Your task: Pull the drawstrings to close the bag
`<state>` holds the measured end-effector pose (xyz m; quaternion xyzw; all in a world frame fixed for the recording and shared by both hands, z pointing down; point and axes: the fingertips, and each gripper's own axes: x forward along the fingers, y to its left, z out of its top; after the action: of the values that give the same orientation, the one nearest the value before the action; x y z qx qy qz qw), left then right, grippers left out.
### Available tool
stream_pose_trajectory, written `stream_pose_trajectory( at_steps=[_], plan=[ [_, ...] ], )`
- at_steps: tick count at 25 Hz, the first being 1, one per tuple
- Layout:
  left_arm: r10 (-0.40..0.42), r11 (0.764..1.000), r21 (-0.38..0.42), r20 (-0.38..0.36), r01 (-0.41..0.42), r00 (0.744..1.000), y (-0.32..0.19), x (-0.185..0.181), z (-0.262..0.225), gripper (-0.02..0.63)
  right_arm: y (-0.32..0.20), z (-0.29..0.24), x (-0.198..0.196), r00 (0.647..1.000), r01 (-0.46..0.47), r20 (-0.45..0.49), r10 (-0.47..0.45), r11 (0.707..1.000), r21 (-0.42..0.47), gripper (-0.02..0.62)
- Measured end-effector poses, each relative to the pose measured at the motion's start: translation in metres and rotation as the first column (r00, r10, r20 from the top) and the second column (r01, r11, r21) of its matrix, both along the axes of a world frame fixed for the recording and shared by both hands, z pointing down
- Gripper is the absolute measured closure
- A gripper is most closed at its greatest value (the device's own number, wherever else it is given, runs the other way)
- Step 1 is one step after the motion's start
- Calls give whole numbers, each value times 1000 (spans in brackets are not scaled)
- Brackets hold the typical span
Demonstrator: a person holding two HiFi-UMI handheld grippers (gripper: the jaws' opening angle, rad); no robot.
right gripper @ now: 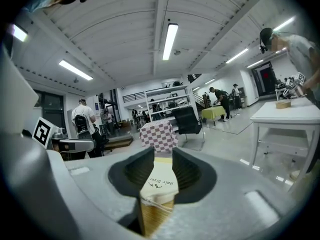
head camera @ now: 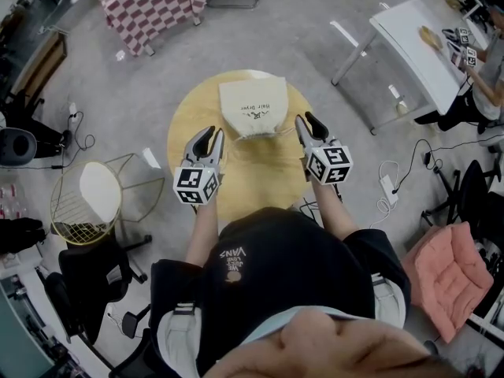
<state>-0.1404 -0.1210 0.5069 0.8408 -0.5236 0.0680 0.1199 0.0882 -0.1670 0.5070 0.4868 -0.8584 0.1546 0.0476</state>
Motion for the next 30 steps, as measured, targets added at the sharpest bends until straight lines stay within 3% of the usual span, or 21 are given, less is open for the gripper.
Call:
stream_pose_trajectory(
  at_steps=[19,21,30],
  plan=[
    [53,998,39,17,-53,998,15,43,-17,541,22,-11,-21,990,143,15,-143,990,17,492],
    [55,998,43,20,-56,998,16,49,-18,541,25,-12,-25,986,165,13,-165,986,20,537],
    [59,996,66,25,-60,998,21,64,-21,561,32,-16,-35,973,231,-7,-231,972,48,586]
  ],
)
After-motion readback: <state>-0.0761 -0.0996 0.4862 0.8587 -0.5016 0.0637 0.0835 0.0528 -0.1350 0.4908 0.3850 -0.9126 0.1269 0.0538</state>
